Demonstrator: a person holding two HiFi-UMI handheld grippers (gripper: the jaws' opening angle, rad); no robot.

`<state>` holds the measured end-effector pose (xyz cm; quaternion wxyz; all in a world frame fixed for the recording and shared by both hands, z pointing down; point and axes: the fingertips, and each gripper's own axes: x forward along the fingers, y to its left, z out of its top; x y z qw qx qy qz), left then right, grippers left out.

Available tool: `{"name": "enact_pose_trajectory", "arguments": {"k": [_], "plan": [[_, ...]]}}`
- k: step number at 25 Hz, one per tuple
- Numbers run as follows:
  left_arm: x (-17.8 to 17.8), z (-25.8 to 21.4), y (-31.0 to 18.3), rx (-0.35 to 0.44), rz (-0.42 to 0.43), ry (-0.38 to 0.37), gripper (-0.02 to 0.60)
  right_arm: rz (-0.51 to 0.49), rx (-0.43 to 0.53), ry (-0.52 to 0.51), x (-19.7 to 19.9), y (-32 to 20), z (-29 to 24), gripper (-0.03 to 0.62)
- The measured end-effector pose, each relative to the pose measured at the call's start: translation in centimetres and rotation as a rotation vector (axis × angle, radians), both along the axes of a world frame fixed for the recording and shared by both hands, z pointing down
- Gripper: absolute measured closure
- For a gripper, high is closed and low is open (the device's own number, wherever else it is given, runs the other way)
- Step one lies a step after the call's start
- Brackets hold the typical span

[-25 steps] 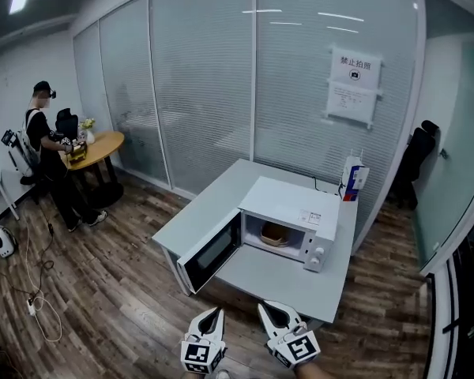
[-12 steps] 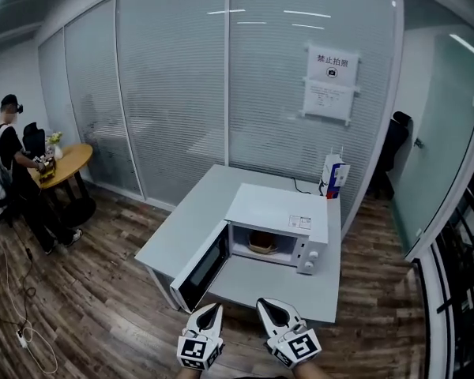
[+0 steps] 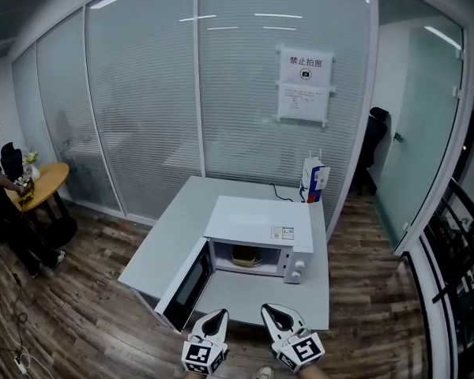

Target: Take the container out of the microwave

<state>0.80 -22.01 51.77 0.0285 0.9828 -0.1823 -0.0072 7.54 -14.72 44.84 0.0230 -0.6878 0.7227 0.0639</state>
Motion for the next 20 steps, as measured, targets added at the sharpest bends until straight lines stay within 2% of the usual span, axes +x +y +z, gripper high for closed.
{"name": "enact_pose_trajectory", "arguments": {"k": [8, 20], "plan": [[5.9, -0.5, -2.3, 0.008, 0.012, -0.001, 0.577, 0.031, 0.018, 0.002, 6.3, -1.8, 0.1, 0.595], [13.3, -0.2, -4.6, 0.015, 0.017, -0.015, 0.577, 0.004, 0.029, -0.03, 14.1, -5.2, -0.6, 0.595]]}}
